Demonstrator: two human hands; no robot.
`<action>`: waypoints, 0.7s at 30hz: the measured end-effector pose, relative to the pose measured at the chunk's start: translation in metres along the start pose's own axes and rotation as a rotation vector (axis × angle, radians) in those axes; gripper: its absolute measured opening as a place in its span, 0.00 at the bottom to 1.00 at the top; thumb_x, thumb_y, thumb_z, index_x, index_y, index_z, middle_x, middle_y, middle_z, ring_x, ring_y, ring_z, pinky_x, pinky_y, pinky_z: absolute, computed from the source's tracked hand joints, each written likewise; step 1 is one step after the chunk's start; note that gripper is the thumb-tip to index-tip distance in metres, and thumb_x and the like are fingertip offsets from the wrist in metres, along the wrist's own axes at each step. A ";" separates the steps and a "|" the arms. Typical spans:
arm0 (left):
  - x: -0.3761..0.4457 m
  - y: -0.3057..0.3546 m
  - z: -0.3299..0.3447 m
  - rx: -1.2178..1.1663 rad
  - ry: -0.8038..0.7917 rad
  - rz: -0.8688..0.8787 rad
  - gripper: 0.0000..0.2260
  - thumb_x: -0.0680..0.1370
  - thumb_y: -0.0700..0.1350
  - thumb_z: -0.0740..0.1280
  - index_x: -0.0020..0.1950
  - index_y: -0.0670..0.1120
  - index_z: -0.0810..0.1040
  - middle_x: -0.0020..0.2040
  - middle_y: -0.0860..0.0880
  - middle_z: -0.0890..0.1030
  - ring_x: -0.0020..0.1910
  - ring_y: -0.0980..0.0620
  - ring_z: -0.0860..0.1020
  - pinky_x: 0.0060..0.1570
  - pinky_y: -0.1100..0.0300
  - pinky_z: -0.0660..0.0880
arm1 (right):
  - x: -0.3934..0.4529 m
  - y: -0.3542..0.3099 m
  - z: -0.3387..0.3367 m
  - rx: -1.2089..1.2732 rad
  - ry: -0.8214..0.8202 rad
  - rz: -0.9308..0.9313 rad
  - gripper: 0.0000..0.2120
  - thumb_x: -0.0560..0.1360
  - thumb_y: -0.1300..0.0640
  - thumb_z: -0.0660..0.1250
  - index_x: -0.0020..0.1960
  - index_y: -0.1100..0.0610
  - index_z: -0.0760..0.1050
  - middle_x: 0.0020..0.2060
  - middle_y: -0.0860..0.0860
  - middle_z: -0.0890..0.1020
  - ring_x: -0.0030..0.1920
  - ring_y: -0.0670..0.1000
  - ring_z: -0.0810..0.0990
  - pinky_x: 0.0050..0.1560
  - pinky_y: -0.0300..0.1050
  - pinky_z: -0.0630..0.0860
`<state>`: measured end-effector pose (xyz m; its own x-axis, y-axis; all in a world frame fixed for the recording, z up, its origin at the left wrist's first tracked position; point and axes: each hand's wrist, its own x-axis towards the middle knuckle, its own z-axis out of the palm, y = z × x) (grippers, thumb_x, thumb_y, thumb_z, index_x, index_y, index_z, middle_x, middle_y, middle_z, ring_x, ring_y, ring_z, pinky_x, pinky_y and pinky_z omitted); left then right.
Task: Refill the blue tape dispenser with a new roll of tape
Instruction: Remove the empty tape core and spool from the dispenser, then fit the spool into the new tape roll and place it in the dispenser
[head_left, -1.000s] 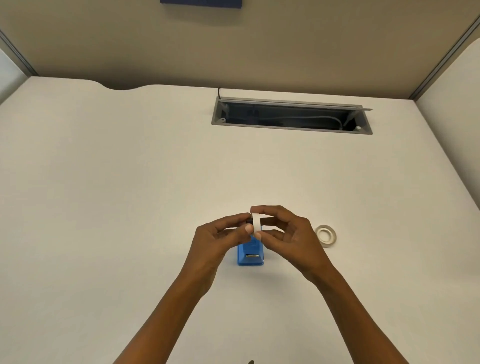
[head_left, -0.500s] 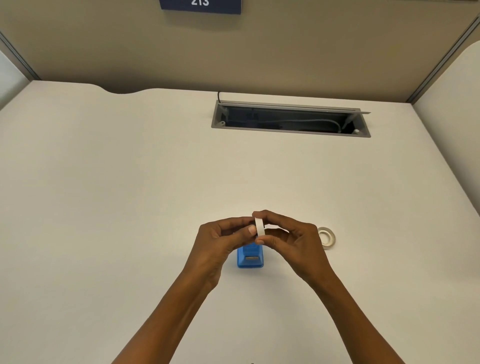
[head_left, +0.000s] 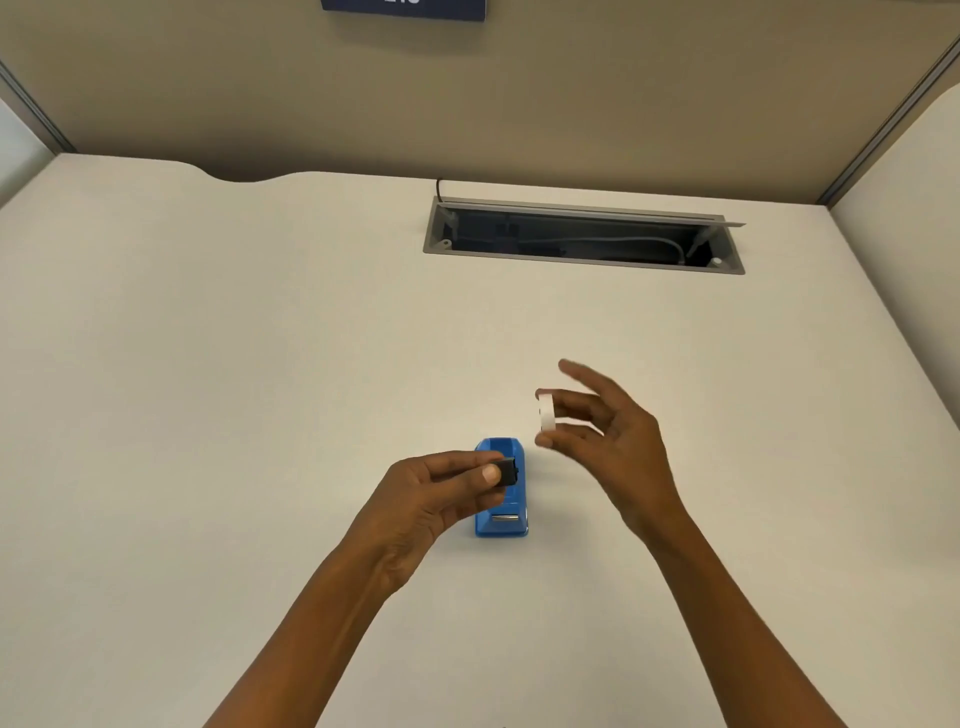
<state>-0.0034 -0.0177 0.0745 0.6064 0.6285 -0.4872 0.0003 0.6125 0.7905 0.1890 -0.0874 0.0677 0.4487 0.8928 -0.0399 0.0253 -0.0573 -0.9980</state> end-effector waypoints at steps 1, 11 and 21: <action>-0.001 0.000 -0.001 -0.012 0.013 0.003 0.16 0.63 0.43 0.75 0.48 0.41 0.83 0.49 0.43 0.85 0.49 0.46 0.83 0.43 0.62 0.79 | 0.010 0.003 0.002 -0.060 0.061 0.035 0.27 0.63 0.60 0.78 0.59 0.47 0.76 0.48 0.48 0.85 0.51 0.45 0.82 0.48 0.35 0.79; -0.006 -0.008 -0.008 -0.049 0.167 0.009 0.14 0.62 0.47 0.74 0.46 0.46 0.85 0.47 0.46 0.86 0.47 0.46 0.83 0.41 0.62 0.80 | 0.082 0.058 0.048 -0.606 -0.006 0.086 0.24 0.65 0.58 0.77 0.59 0.60 0.76 0.56 0.57 0.79 0.57 0.57 0.76 0.60 0.50 0.73; -0.002 -0.014 -0.004 -0.049 0.183 0.007 0.14 0.61 0.49 0.74 0.45 0.48 0.85 0.46 0.47 0.86 0.47 0.48 0.83 0.40 0.64 0.79 | 0.064 0.048 0.036 -0.607 0.058 0.090 0.25 0.69 0.54 0.74 0.64 0.56 0.72 0.60 0.56 0.74 0.60 0.55 0.72 0.60 0.48 0.72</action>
<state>-0.0077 -0.0255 0.0622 0.4510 0.7069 -0.5449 -0.0446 0.6276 0.7773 0.1863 -0.0171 0.0158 0.5201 0.8479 -0.1032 0.4814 -0.3908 -0.7845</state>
